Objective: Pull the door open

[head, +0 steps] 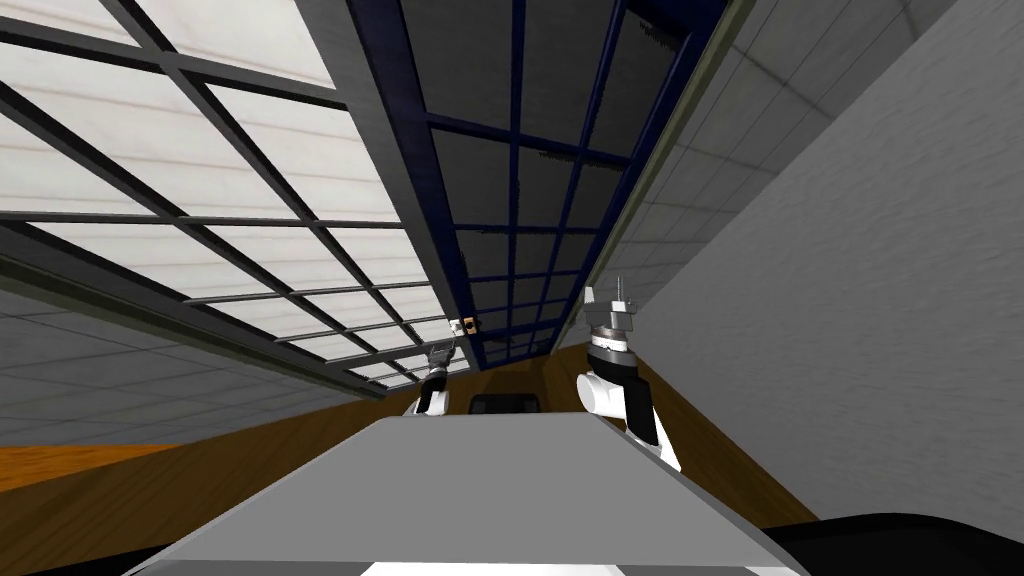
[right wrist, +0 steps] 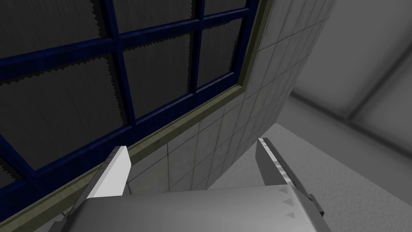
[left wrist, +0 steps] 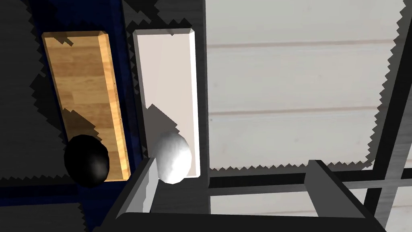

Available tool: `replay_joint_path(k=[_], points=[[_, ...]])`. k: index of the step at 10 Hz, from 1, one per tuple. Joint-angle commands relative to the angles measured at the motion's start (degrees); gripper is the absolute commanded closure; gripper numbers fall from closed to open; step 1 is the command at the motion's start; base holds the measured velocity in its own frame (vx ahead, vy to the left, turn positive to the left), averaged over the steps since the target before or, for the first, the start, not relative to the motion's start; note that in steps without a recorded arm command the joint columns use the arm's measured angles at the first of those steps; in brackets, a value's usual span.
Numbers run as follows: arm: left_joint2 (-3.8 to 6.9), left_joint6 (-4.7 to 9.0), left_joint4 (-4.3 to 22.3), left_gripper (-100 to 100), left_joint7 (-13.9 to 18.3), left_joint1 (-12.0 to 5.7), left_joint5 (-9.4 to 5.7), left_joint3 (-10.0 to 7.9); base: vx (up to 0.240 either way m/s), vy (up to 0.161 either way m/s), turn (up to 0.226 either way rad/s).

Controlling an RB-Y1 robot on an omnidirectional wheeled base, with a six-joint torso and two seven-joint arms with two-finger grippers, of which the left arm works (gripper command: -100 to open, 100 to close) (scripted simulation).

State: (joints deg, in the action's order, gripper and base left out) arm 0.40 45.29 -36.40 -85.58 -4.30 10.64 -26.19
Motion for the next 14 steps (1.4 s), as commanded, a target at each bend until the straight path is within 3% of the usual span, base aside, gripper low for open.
replay_joint_path(k=[1, 2, 4, 5, 6, 11, 12, 14], points=[[-0.38, -0.02, -0.60, -100, 0.12, -1.36, 0.12, 0.44, 0.124, 0.040, -0.116], [-0.38, -0.02, -0.60, -100, 0.12, -1.36, 0.12, 0.44, 0.102, 0.036, -0.049], [-1.13, 0.22, -1.24, -100, 0.04, -3.44, 0.27, 1.01, 0.176, 0.045, -0.107], [-1.36, -0.02, -2.24, -100, -0.02, -2.20, 0.37, 1.05, 0.079, 0.027, -0.011], [-1.36, -0.02, -2.24, 100, -0.02, -2.20, 0.37, 1.05, -0.025, -0.013, 0.026], [-1.36, -0.02, -2.24, 100, -0.02, -2.20, 0.37, 1.05, -0.010, -0.004, -0.005], [-0.56, -0.09, -1.87, 100, 0.85, -1.04, -0.06, 0.72, -0.080, -0.017, 0.018], [-0.02, -0.12, -1.64, 100, 1.43, -0.27, -0.37, 0.47, -0.131, -0.045, 0.022]])
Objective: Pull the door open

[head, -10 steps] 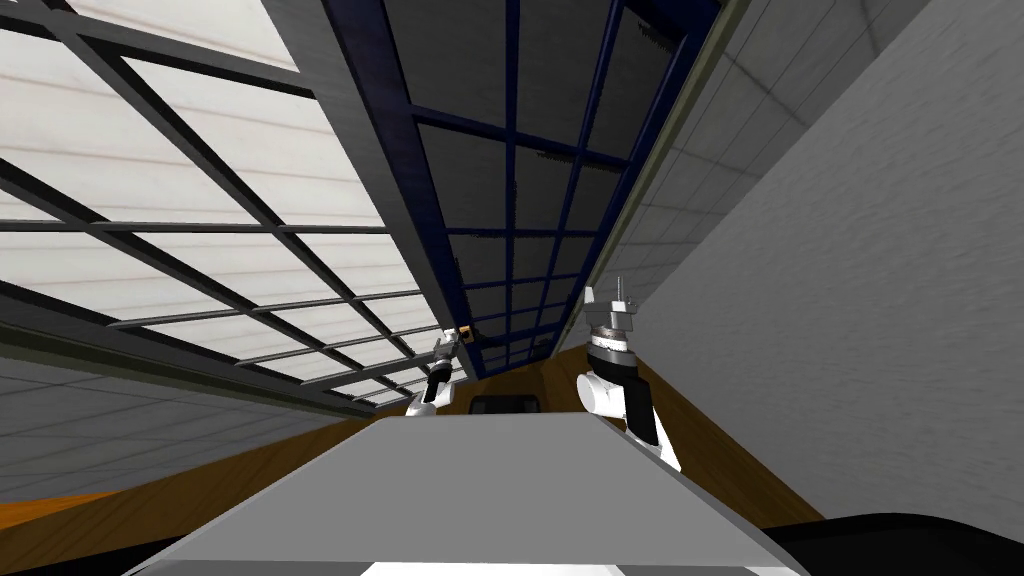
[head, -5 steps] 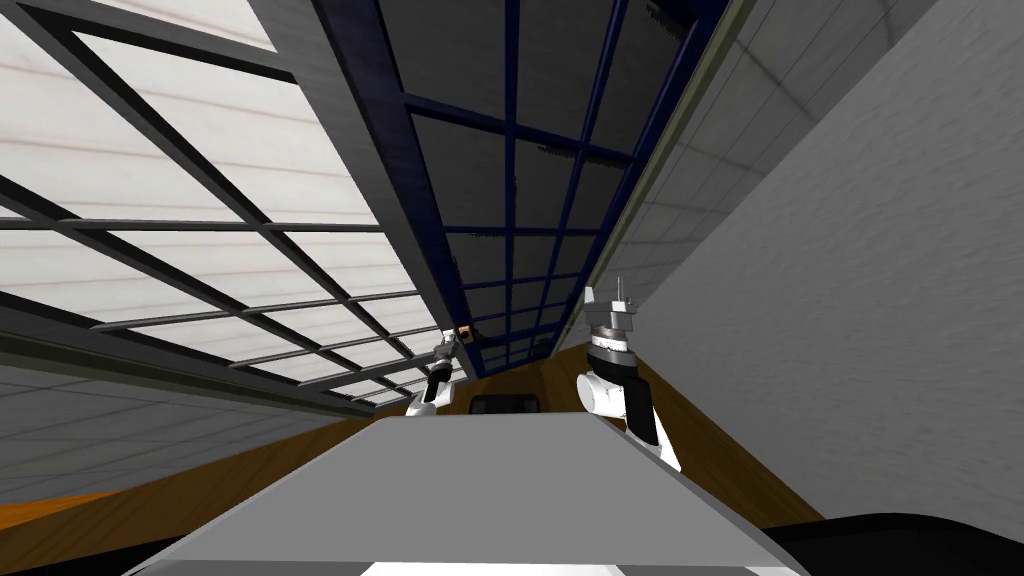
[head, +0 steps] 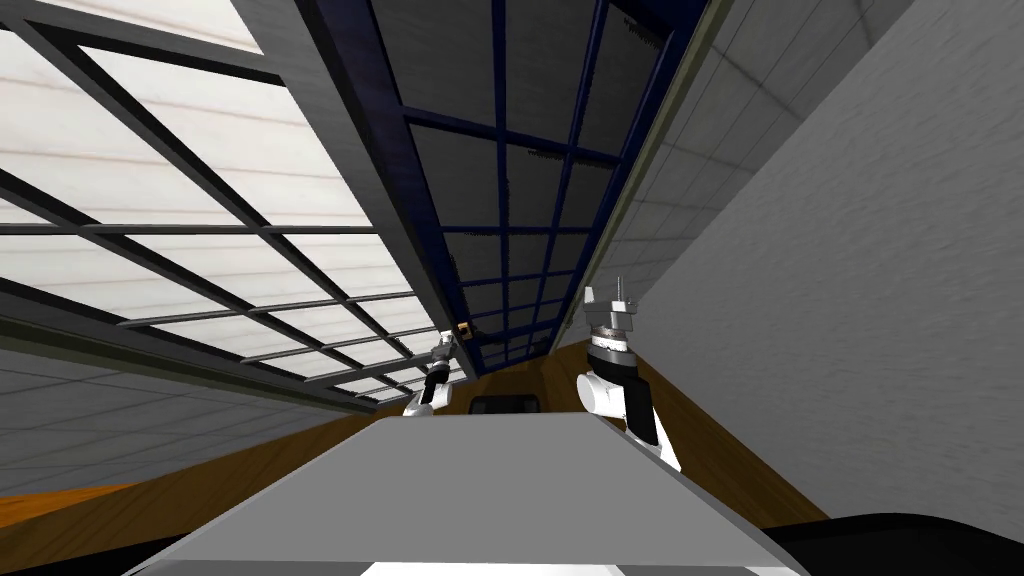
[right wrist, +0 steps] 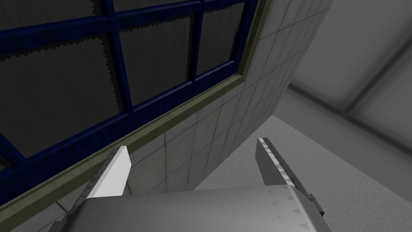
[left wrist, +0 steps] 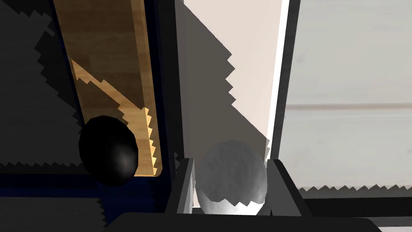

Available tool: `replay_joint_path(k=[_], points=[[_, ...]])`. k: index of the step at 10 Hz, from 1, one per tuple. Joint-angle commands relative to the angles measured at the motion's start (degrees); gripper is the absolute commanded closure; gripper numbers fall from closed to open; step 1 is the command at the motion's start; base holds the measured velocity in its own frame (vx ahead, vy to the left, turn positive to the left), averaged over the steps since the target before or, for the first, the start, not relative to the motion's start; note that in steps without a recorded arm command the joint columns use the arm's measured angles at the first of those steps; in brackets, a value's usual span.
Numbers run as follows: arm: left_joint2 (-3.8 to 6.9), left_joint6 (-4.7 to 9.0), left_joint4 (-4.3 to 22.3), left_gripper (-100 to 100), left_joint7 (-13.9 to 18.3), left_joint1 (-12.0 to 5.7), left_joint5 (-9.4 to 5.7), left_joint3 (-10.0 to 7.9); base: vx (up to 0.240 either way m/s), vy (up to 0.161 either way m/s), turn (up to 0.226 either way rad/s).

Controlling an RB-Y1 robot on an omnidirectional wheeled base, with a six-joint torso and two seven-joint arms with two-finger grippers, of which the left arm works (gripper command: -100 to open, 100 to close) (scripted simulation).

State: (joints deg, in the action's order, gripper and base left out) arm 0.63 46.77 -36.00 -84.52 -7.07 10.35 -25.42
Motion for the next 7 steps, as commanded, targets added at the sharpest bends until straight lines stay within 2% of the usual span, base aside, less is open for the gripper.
replay_joint_path(k=[1, 2, 3, 6, 7], points=[[-0.25, -1.60, -2.03, 100, 0.38, 2.51, -0.08, -0.29, -0.126, -0.061, 0.019], [0.56, -1.65, -1.69, 100, 1.25, 3.67, -0.54, -0.67, -0.162, -0.047, 0.057], [0.56, -1.65, -1.69, 100, 1.25, 3.67, -0.54, -0.67, -0.146, -0.050, 0.041], [0.83, -1.67, -1.57, 100, 1.54, 4.05, -0.69, -0.79, -0.047, -0.011, 0.018], [1.73, -1.68, -1.28, 100, 3.06, 5.09, -1.33, -1.00, -0.095, -0.016, 0.005]])
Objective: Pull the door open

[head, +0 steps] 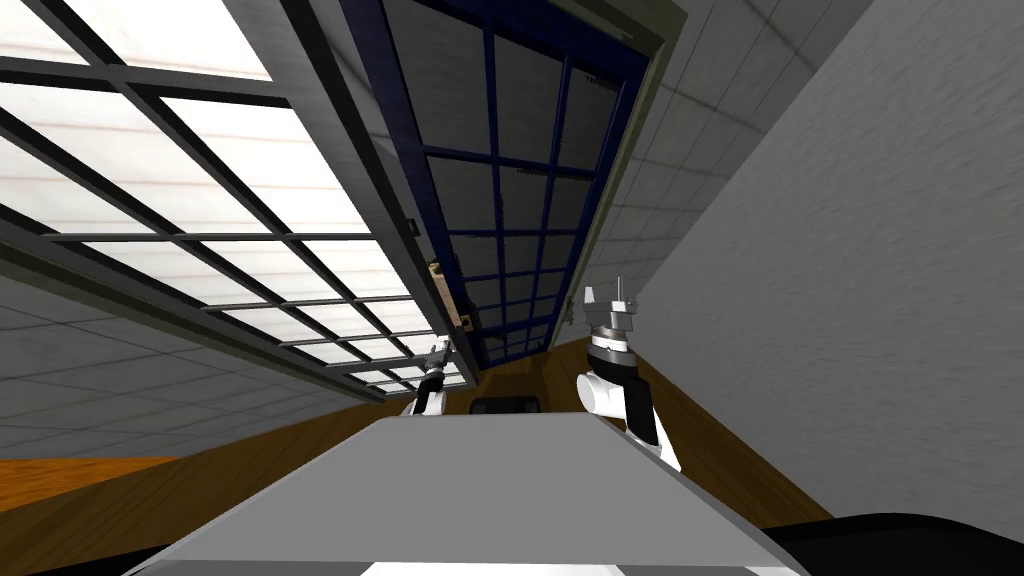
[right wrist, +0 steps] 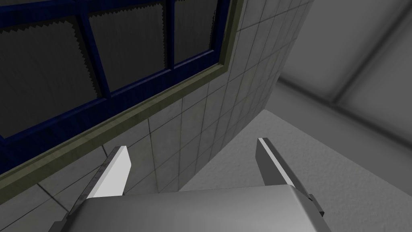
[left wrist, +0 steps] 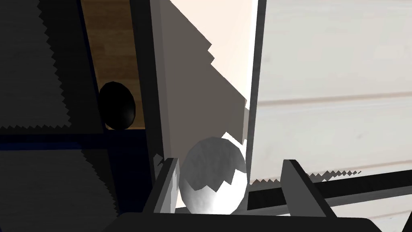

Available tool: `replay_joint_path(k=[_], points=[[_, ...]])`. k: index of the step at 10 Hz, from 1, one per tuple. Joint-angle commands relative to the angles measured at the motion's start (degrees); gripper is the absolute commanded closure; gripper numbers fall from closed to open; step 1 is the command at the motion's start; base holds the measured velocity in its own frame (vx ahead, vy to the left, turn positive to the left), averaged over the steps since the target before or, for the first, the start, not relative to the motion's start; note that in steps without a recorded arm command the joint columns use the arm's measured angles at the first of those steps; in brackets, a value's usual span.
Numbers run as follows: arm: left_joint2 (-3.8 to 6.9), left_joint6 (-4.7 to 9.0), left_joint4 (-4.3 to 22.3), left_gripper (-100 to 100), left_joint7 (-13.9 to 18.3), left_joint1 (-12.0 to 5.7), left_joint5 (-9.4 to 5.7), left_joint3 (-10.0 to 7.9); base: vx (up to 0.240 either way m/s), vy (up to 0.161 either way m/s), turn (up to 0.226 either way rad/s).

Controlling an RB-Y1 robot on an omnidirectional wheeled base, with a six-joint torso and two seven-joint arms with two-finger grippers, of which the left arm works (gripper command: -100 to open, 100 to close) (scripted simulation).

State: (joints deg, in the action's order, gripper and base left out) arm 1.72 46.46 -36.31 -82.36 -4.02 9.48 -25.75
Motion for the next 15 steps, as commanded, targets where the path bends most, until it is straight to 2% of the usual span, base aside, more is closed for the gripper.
replay_joint_path(k=[1, 2, 6, 7, 13, 14, 15], points=[[0.65, -1.38, -0.98, 100, 0.90, 2.04, -0.46, -0.68, -0.095, -0.022, 0.016], [1.58, -1.38, -0.72, 100, 2.67, 3.04, -1.17, -0.83, -0.120, -0.039, 0.050], [1.58, -1.38, -0.72, 100, 2.67, 3.04, -1.17, -0.83, -0.055, -0.009, 0.009], [2.52, -1.37, -0.45, 100, 4.43, 4.03, -1.88, -0.99, -0.081, -0.014, -0.038], [2.52, -1.37, -0.45, 100, 4.43, 4.03, -1.88, -0.99, -0.022, -0.008, 0.011], [3.41, -1.35, -0.23, 100, 6.54, 4.92, -2.67, -1.02, -0.054, -0.016, -0.013], [3.41, -1.35, -0.23, 100, 6.54, 4.92, -2.67, -1.02, -0.096, -0.017, 0.003]])
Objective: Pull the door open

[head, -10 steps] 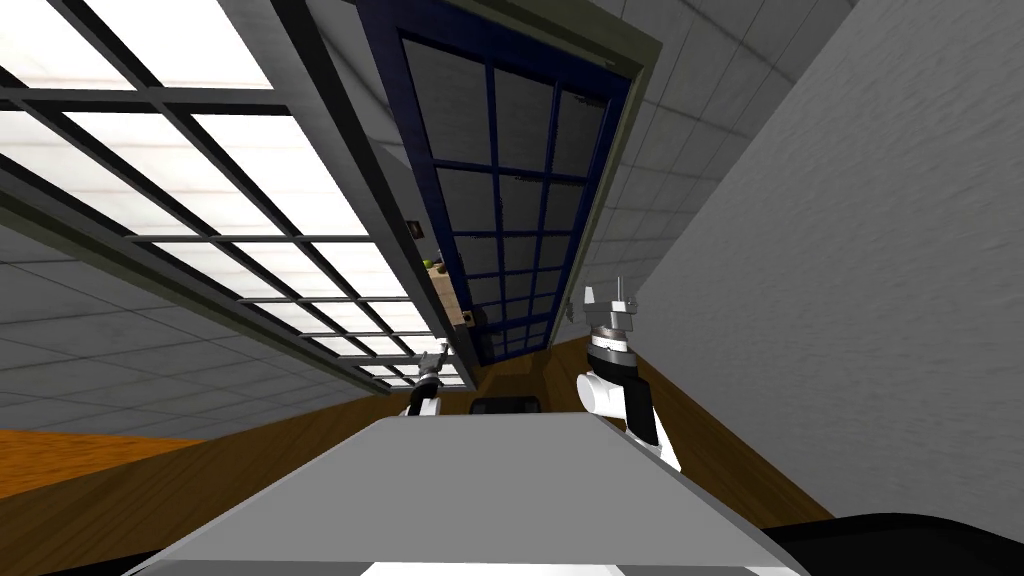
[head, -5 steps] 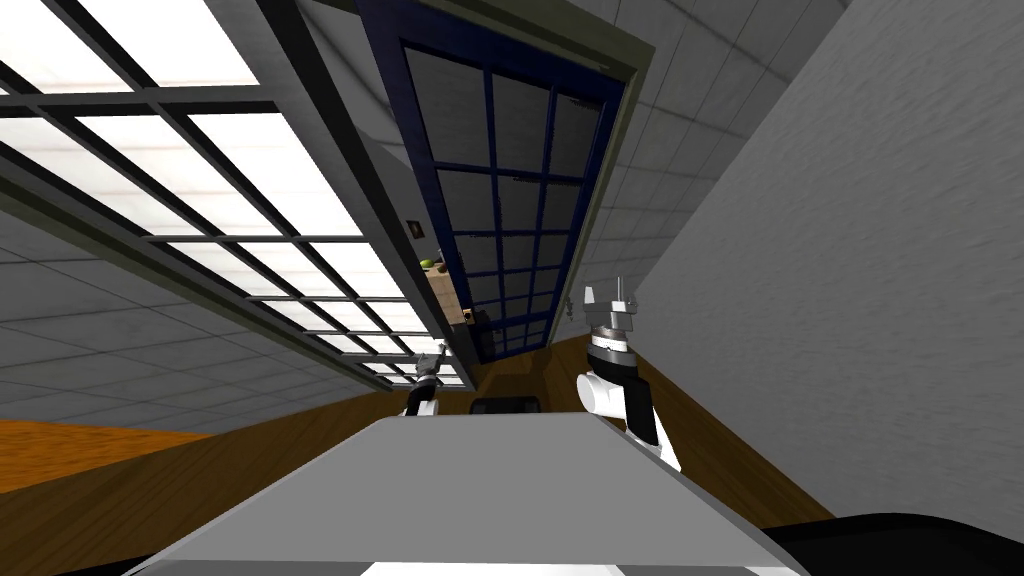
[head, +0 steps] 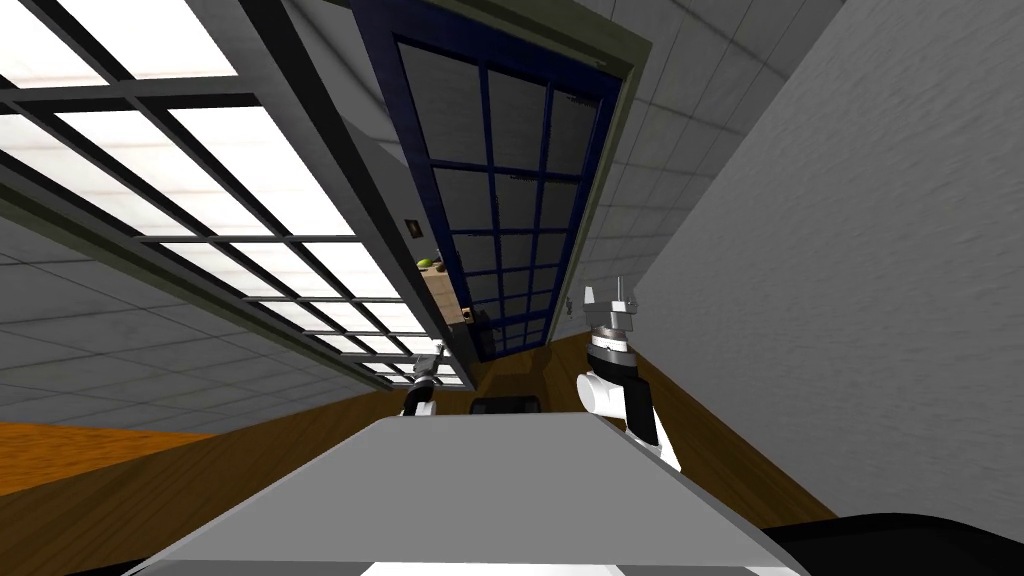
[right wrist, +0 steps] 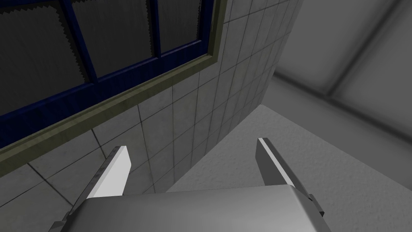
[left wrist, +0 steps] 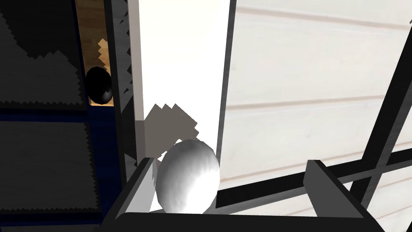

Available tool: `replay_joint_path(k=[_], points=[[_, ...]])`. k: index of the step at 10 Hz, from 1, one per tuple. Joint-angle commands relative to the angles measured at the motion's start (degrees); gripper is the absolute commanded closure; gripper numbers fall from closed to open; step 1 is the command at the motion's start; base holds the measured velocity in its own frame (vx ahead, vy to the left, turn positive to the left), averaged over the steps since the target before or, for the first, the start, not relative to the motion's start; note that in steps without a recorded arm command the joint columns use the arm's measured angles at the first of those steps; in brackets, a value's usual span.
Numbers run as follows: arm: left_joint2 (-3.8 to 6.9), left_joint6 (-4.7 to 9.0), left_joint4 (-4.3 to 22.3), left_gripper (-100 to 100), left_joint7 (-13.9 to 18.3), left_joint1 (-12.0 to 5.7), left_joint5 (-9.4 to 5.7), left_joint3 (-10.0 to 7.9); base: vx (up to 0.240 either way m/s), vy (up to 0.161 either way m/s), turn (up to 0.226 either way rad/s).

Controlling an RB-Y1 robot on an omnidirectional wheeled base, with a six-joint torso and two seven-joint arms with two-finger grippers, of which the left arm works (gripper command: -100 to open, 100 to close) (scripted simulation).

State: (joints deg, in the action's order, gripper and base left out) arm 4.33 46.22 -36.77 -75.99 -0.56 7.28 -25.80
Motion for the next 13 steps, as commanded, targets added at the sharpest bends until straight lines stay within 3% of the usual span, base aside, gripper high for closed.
replay_joint_path(k=[1, 4, 6, 9, 11, 12, 13], points=[[1.08, -1.09, 0.28, 100, 1.01, 1.71, -0.76, -0.93, -0.079, -0.010, 0.012], [1.08, -1.09, -1.04, 100, 1.01, 1.71, -0.76, -0.93, -0.035, -0.007, 0.011], [1.08, -1.09, 0.28, 100, 1.01, 1.71, -0.76, -0.93, 0.008, 0.001, 0.001], [2.46, -1.00, 0.56, 100, 5.25, 2.98, -2.26, -0.74, -0.069, -0.005, -0.016], [2.46, -1.00, -0.72, 100, 5.25, 2.98, -2.26, -0.74, -0.062, -0.009, 0.016], [2.46, -1.00, 0.56, 100, 5.25, 2.98, -2.26, -0.74, -0.018, 0.005, 0.010], [2.46, -1.00, 0.24, 100, 5.25, 2.98, -2.26, -0.74, -0.003, 0.007, -0.004]])
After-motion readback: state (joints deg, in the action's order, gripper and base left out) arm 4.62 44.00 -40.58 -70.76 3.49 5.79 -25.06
